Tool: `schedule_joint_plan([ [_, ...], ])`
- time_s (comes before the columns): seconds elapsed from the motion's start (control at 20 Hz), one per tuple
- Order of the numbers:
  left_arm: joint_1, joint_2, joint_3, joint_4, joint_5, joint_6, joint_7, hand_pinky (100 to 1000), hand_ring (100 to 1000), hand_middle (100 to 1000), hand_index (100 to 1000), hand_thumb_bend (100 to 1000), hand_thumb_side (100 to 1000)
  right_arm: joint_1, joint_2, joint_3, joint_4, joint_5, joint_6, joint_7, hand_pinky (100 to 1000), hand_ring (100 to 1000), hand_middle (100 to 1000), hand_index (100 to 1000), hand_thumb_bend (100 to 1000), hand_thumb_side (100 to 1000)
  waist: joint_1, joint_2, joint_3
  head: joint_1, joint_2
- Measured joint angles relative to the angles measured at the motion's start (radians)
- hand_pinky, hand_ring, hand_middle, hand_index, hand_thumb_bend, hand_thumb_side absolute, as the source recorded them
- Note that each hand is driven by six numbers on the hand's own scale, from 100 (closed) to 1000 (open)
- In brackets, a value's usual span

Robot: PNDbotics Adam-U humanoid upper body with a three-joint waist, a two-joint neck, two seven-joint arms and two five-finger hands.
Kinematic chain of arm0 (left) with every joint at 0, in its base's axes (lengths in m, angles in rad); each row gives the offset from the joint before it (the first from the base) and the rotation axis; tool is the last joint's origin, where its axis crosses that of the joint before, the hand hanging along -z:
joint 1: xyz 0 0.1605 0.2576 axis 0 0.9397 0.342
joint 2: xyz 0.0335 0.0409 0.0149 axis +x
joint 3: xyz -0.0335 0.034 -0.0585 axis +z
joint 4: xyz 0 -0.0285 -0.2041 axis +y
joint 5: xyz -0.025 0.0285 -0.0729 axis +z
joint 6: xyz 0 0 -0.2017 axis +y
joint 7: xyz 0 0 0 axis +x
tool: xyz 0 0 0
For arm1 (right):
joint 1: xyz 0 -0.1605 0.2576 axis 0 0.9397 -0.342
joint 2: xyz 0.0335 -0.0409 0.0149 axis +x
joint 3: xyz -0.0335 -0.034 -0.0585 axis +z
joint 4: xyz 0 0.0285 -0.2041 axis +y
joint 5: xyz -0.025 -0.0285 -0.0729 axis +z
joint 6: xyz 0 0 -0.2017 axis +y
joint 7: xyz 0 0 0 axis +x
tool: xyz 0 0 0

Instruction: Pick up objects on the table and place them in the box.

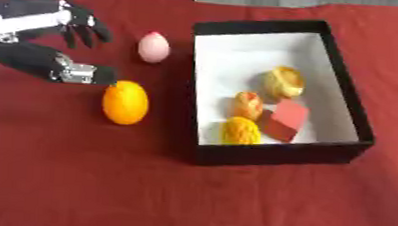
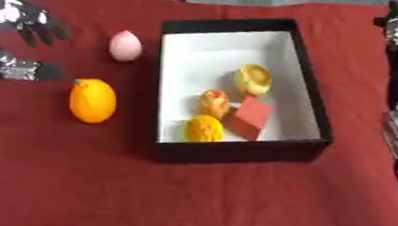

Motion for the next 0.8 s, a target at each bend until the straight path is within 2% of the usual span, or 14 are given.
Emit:
schedule_joint_plan([
  [0.2,-0.023,-0.046,-0.022,0.050,-0.045,-0.005,-0.023,744,781,800,863,664,659,0.000,0.000,0.000,0.000,0.000,0.000,0.000,958,810,871,920,100,692,0.000,0.004,0.000,0.006,0.000],
  [0.45,-0.031,-0.111,-0.038,0.139,-0.120,-0.030,-0.047,756,787,802,857,690,617,0.000,0.000,0.000,0.000,0.000,0.000,0.000,959,810,871,920,100,695,0.000,0.013,0.003,0.026,0.000],
  [0.8,-0.037,-0.168,-0.060,0.264,-0.210,-0.069,-0.066,750,774,785,834,673,575,0.000,0.001,0.000,0.000,0.000,-0.001,0.001,959,809,872,920,100,696,-0.002,0.018,0.004,0.035,0.000],
])
